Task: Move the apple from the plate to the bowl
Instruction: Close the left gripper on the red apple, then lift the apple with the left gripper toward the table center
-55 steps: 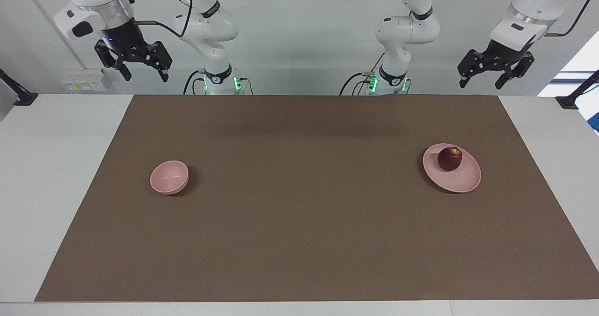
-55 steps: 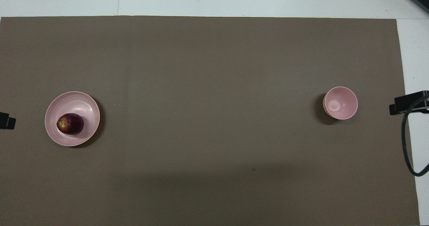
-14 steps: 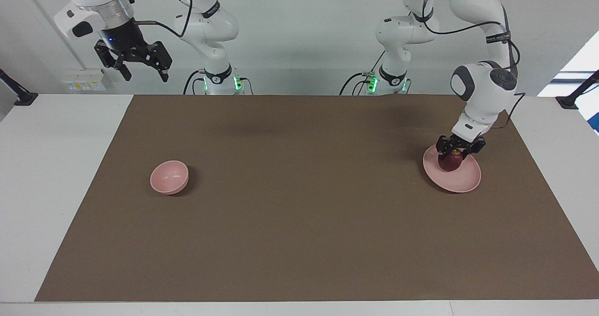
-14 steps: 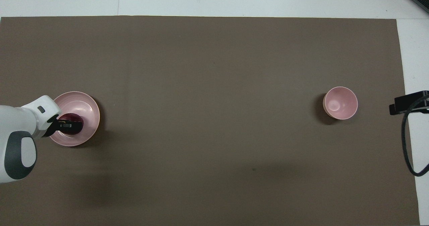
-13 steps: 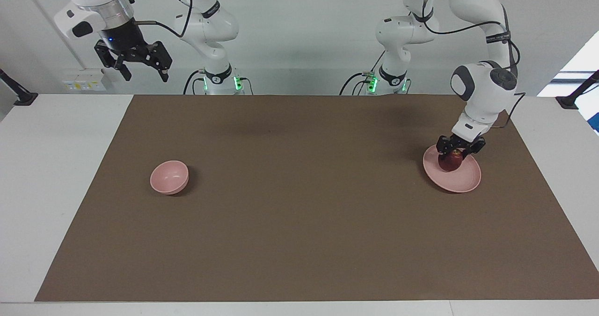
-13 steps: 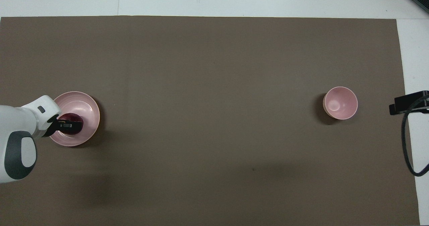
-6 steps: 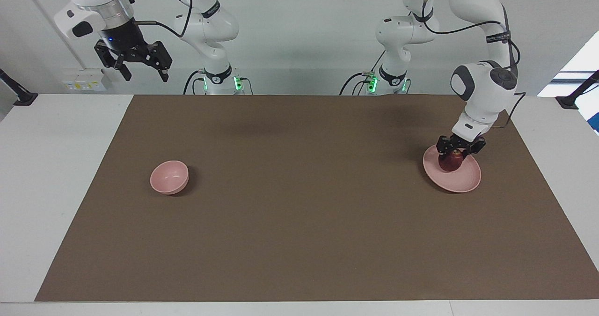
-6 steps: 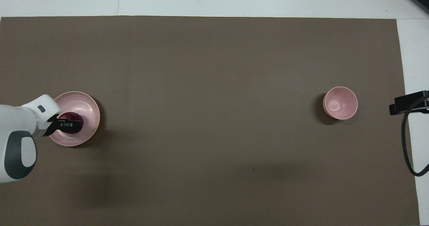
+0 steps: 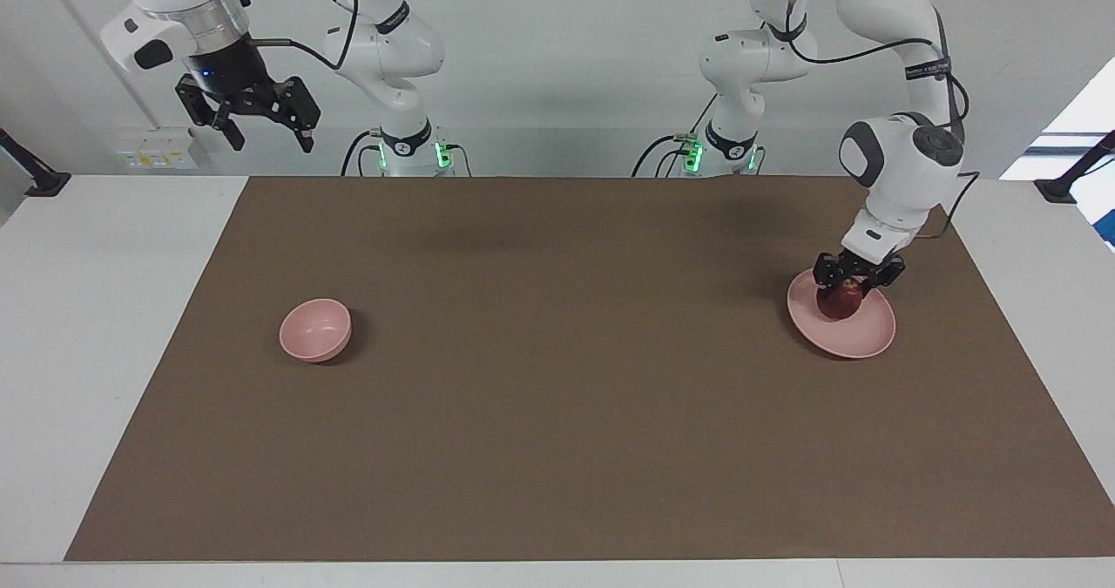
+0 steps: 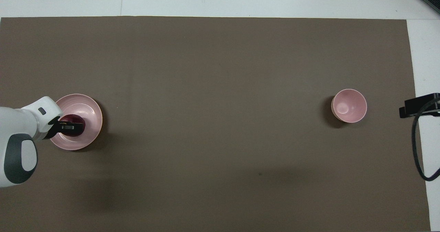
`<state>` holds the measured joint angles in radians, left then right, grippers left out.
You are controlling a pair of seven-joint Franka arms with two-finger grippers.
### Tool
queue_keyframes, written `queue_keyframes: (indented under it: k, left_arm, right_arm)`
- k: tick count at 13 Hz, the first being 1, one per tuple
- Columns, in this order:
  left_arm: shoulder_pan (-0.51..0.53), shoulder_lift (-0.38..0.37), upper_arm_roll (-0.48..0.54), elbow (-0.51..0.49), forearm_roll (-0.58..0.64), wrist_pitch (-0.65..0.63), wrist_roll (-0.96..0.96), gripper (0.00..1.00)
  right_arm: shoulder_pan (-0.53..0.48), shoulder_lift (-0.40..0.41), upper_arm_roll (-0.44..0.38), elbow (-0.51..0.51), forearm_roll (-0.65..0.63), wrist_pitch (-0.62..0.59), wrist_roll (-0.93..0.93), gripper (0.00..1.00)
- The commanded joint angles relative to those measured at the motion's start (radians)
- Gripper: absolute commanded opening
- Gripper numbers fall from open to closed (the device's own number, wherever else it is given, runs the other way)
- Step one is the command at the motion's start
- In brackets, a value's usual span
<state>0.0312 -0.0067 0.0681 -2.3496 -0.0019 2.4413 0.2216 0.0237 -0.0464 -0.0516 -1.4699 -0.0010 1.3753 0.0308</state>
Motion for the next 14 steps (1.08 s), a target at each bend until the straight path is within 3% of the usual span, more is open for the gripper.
queue_keyframes:
  k: [1,4,8,14]
  left_arm:
    - [-0.005,-0.016,-0.01,0.033,-0.013,-0.022,0.018,0.0]
    - [-0.034,-0.05,-0.022,0.126,-0.047,-0.203,0.012,0.0]
    - [-0.05,-0.059,-0.03,0.231,-0.226,-0.378,0.012,0.0]
    - [-0.071,-0.064,-0.099,0.266,-0.472,-0.4,-0.062,0.0]
  right_arm:
    - [0.002,-0.018,-0.005,-0.023,-0.013,0.018,-0.002,1.0]
    - [0.002,-0.02,-0.005,-0.023,-0.013,0.018,-0.002,1.0]
    - [0.004,-0.018,-0.005,-0.023,-0.013,0.018,-0.002,1.0]
    - [0.004,-0.018,-0.005,-0.023,-0.013,0.018,-0.002,1.0]
